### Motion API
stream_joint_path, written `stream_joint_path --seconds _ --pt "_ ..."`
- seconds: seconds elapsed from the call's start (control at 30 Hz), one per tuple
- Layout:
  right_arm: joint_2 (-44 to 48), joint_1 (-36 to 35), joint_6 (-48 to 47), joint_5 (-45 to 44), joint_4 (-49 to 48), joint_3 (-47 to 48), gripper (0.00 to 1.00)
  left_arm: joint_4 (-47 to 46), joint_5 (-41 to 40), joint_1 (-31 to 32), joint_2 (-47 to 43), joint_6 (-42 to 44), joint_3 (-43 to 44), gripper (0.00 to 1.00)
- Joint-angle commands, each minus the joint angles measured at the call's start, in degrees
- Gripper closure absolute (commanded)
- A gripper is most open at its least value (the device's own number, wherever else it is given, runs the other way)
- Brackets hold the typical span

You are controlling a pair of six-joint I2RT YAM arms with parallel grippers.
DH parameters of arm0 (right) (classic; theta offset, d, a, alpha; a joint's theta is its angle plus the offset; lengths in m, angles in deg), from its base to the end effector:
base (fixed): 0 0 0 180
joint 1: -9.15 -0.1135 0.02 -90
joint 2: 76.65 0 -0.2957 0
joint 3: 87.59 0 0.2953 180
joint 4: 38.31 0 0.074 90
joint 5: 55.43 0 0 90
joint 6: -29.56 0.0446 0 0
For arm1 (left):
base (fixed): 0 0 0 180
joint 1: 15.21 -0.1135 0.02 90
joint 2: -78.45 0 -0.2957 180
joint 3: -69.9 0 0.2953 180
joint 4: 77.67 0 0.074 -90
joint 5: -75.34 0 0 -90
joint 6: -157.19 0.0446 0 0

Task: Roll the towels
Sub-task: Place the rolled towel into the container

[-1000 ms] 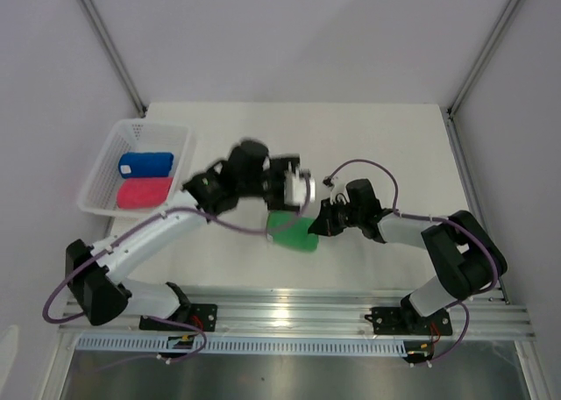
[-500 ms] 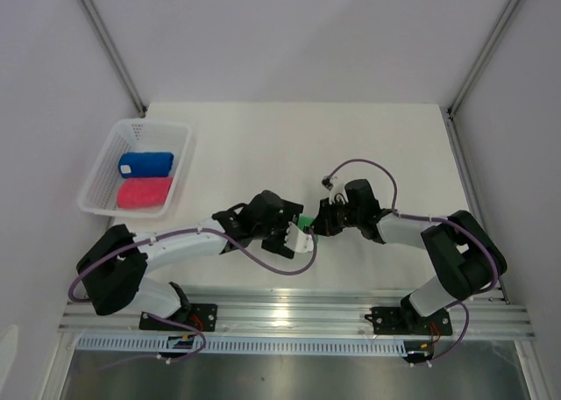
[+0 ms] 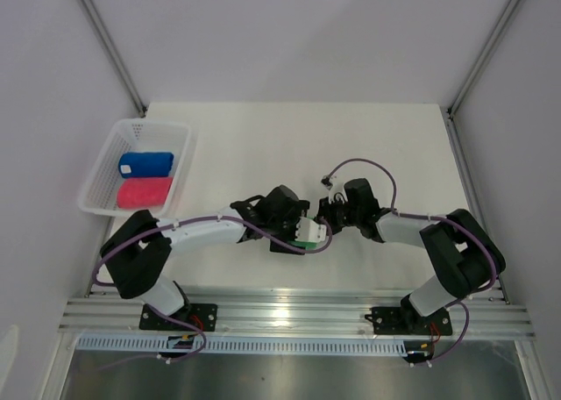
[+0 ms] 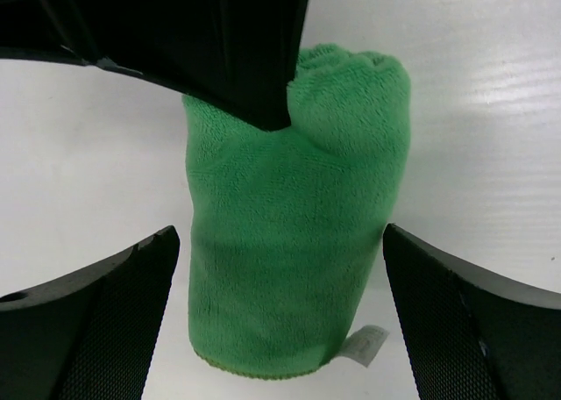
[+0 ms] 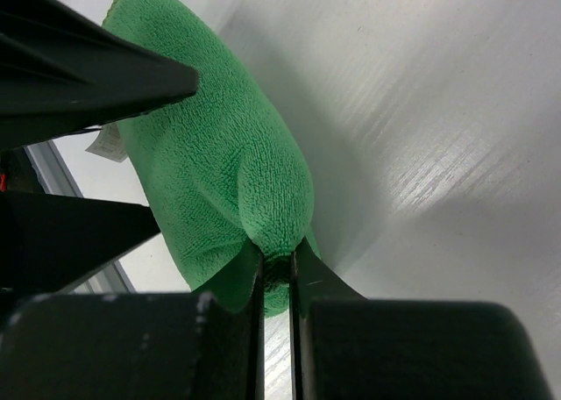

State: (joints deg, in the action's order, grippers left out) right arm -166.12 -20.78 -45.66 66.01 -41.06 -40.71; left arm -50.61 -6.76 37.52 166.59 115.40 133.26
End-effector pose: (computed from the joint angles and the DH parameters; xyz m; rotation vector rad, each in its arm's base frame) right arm 0.2663 0.1802 0.1376 -0.6122 2.2720 1.0225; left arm 0.2080 -0.2835 0.1924 1.9458 1.5291 -0.2044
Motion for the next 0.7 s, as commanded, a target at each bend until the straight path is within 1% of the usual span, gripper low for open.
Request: stream_joint_path --seconds 0.0,0.2,0.33,0.43,0.6,0.67 --pt "-1.58 -0.13 -1.95 -4.20 1.65 0.70 0.95 2.51 1.68 -0.78 1.77 -5.40 3.21 0.00" --pt "-1.93 -0.21 -2.39 -4.02 2.18 0.70 0.95 2.42 3.08 -0.96 3.52 -3.91 2.59 0.01" --pt "-1.93 -0.13 -2.48 -3.93 2.53 1.14 0.94 5.83 4.22 -0.96 4.59 -3.47 3.99 0.00" --pt "-2.37 -0.21 -2.57 -3.84 2.88 1.58 0.94 6.55 5.90 -0.96 5.28 -2.33 3.73 0.00" --pt "-2.64 -0.21 -2.83 -3.58 3.84 2.64 0.92 5.41 2.47 -0.96 8.10 -2.24 3.47 0.01" --pt "-2.38 -0.30 -2.83 -3.58 4.37 2.72 0.89 5.06 1.60 -0.96 8.71 -1.80 3.03 0.00"
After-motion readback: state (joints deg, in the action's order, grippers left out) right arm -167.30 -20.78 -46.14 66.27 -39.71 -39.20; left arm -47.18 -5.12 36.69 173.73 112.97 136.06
